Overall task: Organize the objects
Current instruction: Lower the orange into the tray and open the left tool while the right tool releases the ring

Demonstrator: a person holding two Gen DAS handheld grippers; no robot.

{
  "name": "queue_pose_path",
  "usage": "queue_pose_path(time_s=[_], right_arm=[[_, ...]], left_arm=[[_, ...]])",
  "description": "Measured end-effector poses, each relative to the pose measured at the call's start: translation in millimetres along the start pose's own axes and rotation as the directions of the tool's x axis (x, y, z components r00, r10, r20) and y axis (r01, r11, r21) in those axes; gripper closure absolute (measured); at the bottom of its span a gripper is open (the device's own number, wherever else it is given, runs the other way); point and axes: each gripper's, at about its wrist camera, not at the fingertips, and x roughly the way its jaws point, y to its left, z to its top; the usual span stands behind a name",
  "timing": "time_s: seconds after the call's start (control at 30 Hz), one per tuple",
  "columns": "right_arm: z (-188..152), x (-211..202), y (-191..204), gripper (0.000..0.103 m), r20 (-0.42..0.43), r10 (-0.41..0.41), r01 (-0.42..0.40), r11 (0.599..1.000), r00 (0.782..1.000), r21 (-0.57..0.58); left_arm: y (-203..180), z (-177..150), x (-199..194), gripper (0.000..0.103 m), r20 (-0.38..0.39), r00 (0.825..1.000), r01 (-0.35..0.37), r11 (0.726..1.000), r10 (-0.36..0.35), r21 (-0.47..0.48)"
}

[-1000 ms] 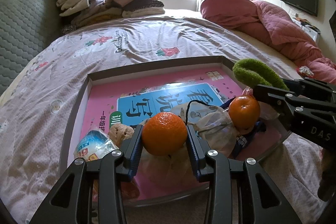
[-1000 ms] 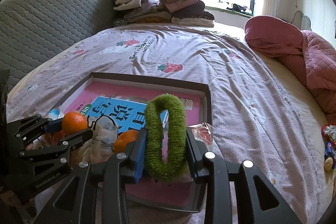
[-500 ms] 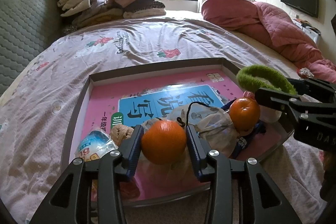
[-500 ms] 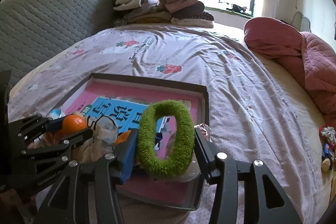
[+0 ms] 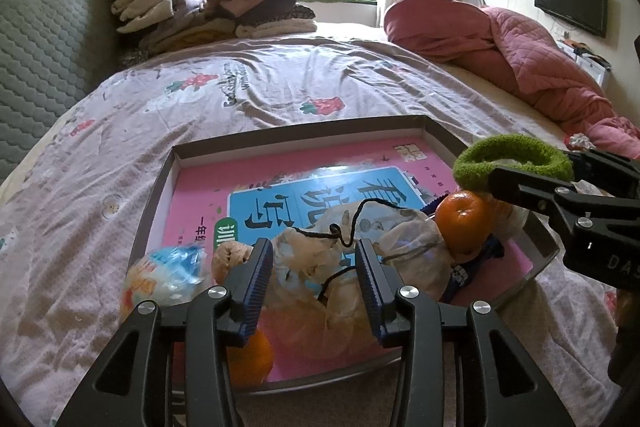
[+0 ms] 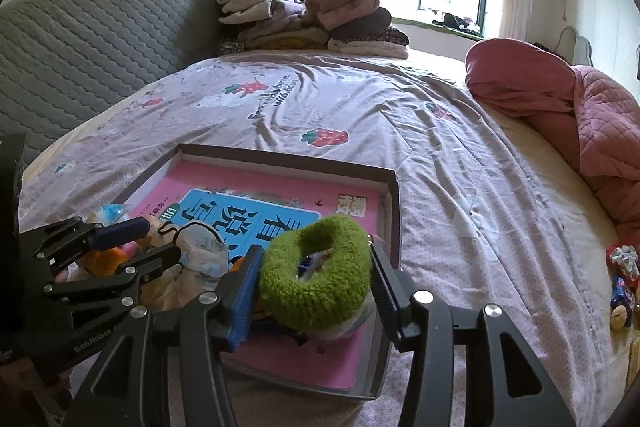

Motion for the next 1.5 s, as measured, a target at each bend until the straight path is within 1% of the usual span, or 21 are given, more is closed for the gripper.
queue_pose_path(time_s=[0.1,0.33,0.7,0.73,0.8,0.83,1.07,1.17,1.5], right_arm=[[0.6,-1.8,0.9,0.051,0.007,0.001,-0.001,1.000,1.000,-0.004],[1.6,-2.4,1.8,0.044,0.003,0.004,-0.004,1.000,1.000,-0.007],[1.3,-3.1,3.7,0.044,0.010,0.005,-0.005,1.000,1.000,-0.013],[1.4,-2.7,3.6,0.044,0.009,0.003,-0.003,1.000,1.000,-0.013],[1.8,-3.3,3.6,0.044,0.013,0.006,-0.006,1.000,1.000,-0.011],[1.7,-4.1,3.5,0.044,0.014,0.007,-0.007,1.000,1.000,-0.010],[3.3,-9.9,2.8,0.044,0.027,0.012,-0.012,1.000,1.000,-0.005],[5.0,-14.6,2.6,0.044,0.039,0.014,-0.014,1.000,0.999,0.000],[10.2,-30.8,3.5,0.041,0.078,0.028,-0.030,0.999,0.997,0.015]], left_arm=[[1.1,1.3,-2.4,0.059,0.003,1.000,0.001,1.000,-0.001,-0.003],[1.3,1.7,-3.4,0.059,0.005,1.000,0.001,1.000,-0.001,-0.003],[1.2,2.6,-6.8,0.059,0.009,1.000,0.002,1.000,-0.002,-0.002],[1.2,2.7,-6.8,0.058,0.010,1.000,0.000,1.000,0.000,-0.003],[1.5,3.3,-8.2,0.051,0.012,1.000,-0.004,1.000,0.004,-0.004],[1.8,3.5,-9.1,0.050,0.013,1.000,-0.007,1.000,0.007,-0.006],[3.3,5.2,-13.0,0.047,0.011,1.000,-0.009,1.000,0.010,-0.013],[3.5,7.1,-17.2,0.041,0.016,1.000,-0.007,1.000,0.008,-0.018],[2.0,9.1,-34.7,0.040,0.038,0.999,-0.023,0.999,0.024,-0.031]])
